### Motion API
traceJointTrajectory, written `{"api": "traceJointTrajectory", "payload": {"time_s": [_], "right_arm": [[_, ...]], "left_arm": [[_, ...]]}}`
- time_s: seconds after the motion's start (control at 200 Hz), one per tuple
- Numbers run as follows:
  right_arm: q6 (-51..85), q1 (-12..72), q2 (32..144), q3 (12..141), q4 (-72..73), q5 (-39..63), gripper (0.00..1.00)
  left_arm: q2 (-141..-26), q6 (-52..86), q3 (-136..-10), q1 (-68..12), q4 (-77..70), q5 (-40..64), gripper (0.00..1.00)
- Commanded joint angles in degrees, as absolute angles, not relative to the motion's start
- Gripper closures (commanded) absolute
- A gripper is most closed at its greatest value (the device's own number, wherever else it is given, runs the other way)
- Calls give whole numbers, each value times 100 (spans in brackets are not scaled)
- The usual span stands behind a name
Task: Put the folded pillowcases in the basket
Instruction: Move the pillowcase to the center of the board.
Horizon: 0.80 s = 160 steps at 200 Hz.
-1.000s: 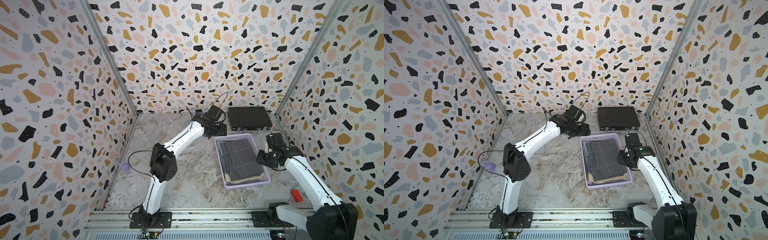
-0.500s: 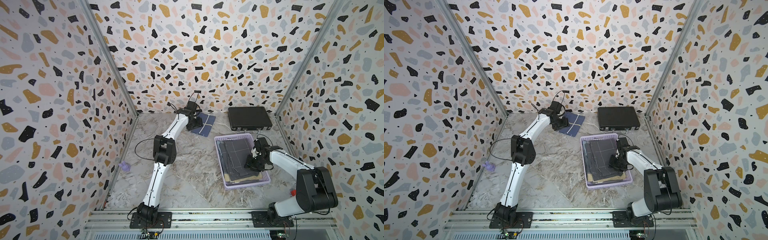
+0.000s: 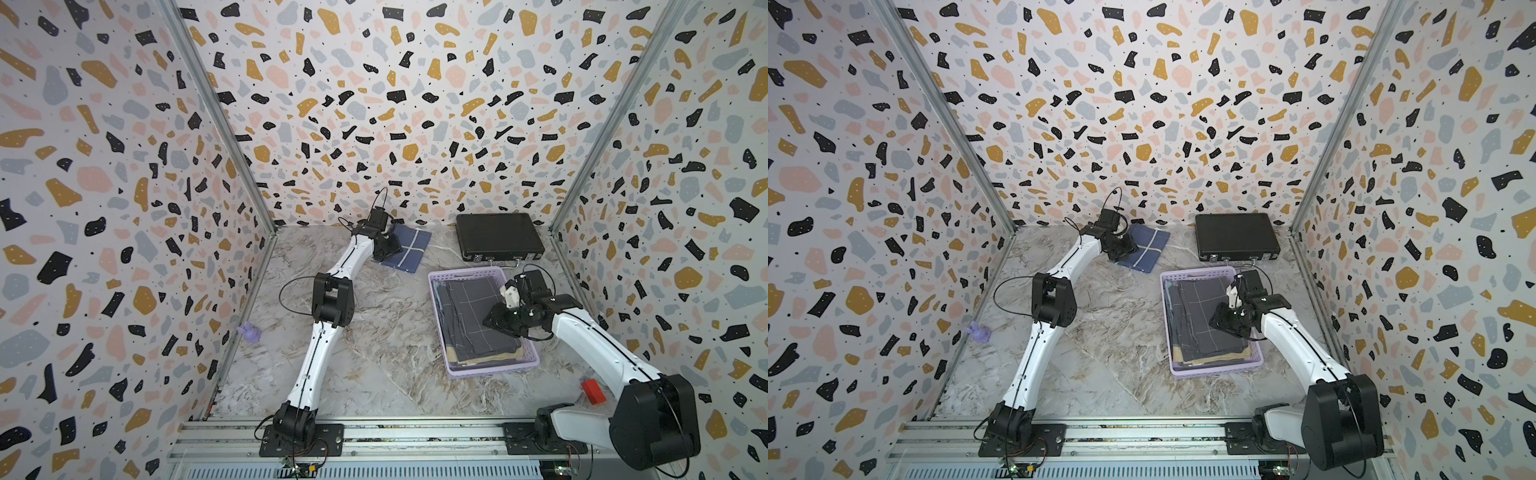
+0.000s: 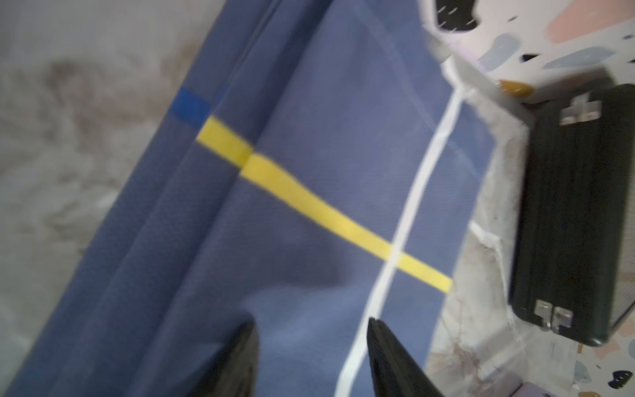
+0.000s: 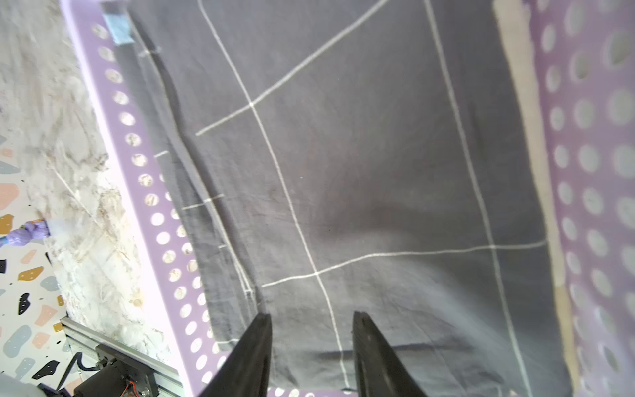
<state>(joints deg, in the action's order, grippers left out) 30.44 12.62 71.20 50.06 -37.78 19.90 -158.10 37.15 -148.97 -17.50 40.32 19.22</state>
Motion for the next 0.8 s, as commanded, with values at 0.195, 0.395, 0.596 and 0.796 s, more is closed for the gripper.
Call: {"api": "traceJointTrajectory", "payload": {"time_s": [0.195, 0.395, 0.596, 0.796], "right_arm": [[3055, 1332, 6428, 5498, -4469, 1852, 56], [3033, 1327, 6031, 5761, -4566, 1885, 55], [3051, 1327, 5634, 5999, -4785, 2008, 53], [3061, 1344, 5424, 6151, -4853, 2152, 53]], "left_arm": [[-15267, 4001, -13107, -1775, 4859, 1790, 47], [-13359, 4354, -10255, -1810, 4536, 1000, 47], [-11782, 4598, -7989, -1820, 4148, 1257, 47], [-10153, 4977, -5803, -2261, 3646, 1167, 46]]}}
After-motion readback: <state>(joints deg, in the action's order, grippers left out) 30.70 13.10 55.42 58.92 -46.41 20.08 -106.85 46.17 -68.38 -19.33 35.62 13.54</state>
